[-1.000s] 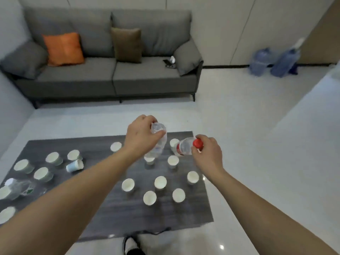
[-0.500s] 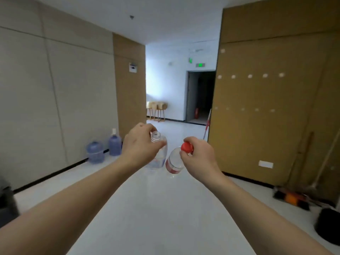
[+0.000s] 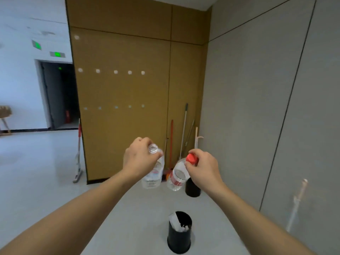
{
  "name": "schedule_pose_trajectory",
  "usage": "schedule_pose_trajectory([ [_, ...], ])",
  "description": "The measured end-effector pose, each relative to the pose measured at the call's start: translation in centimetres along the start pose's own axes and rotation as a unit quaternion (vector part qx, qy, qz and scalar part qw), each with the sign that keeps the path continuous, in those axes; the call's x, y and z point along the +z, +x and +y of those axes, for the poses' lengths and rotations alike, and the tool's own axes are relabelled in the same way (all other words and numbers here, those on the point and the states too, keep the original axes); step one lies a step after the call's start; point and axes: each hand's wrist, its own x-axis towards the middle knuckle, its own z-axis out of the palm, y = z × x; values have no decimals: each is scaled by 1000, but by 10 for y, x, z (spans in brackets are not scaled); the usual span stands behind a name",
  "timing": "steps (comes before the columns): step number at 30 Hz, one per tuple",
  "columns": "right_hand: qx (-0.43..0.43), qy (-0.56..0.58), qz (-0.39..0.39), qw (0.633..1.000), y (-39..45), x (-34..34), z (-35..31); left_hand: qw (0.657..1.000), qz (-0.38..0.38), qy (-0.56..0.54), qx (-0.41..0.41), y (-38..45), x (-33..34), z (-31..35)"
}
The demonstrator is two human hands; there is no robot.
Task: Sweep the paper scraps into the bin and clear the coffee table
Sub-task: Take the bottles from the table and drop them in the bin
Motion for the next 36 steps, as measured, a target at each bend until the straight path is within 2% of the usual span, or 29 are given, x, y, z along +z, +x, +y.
schedule_pose_trajectory([
  [6,105,-50,25,993,84,36,69,992,-102,-64,29,89,115,-17],
  [13,207,-65,19,976,131,100,160,985,-160,-62,-2,146,233,-70],
  [18,291,-60,-10,955,150,165,241,967,-243,-47,-67,168,326,-125],
  [23,370,-65,-79,924,193,247,346,947,-294,-9,-132,185,437,-179],
  [26,424,-62,-128,895,223,304,422,923,-332,7,-195,193,516,-213],
  [29,498,-62,-172,848,247,353,490,874,-384,10,-298,201,593,-239],
  [33,569,-54,-191,798,263,404,558,808,-407,-3,-426,201,678,-264],
  [36,599,-38,-188,778,271,445,608,781,-409,-21,-471,193,737,-282],
])
